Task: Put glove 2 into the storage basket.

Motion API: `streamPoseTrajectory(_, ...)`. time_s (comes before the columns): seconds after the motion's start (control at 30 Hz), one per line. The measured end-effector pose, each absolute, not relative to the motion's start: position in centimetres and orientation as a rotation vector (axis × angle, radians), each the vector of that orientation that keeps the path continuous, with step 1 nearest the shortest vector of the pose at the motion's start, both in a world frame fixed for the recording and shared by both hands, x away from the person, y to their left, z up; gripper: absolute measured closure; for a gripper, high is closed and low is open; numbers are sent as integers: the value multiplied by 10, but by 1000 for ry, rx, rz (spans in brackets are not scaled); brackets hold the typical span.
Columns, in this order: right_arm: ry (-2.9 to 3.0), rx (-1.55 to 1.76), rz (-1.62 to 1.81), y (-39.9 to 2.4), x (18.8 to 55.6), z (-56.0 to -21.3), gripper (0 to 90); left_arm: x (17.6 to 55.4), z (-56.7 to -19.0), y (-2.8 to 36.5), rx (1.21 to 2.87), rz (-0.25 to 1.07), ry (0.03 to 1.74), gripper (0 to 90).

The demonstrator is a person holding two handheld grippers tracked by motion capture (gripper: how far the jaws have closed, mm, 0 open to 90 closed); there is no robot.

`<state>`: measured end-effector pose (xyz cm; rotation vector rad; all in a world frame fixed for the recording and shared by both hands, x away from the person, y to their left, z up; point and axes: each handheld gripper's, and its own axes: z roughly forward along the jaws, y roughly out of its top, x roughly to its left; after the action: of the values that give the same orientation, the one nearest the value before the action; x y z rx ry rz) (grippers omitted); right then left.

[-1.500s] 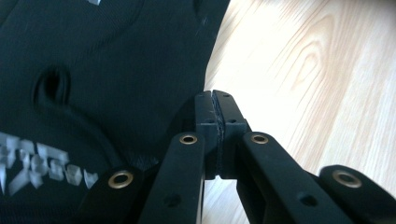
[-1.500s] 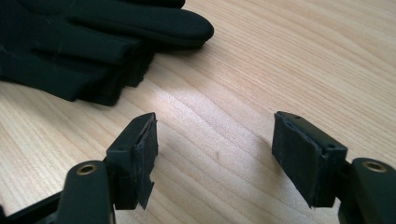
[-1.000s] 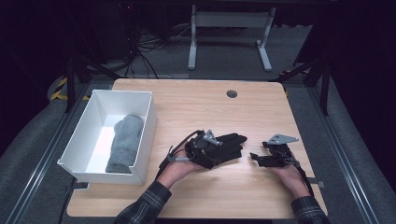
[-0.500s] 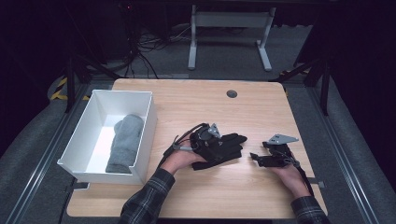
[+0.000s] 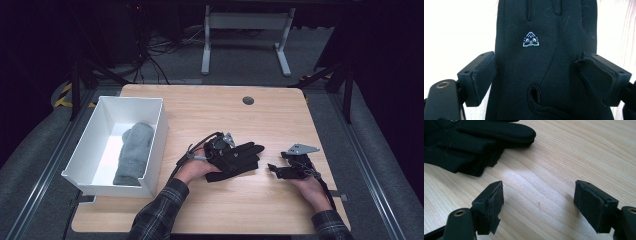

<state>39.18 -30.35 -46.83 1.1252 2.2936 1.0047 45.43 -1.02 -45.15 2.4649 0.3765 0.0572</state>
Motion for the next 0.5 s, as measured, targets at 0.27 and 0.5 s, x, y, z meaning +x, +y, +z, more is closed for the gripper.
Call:
streamPoseTrajectory(0.27, 2292, 1128, 1005, -303, 392, -468, 249, 454, -453, -11, 2472, 80, 374, 151)
streamPoseTrajectory(0.5, 2293, 1127, 1004, -303, 391, -468, 250, 457, -458, -10, 2455, 28, 411, 141)
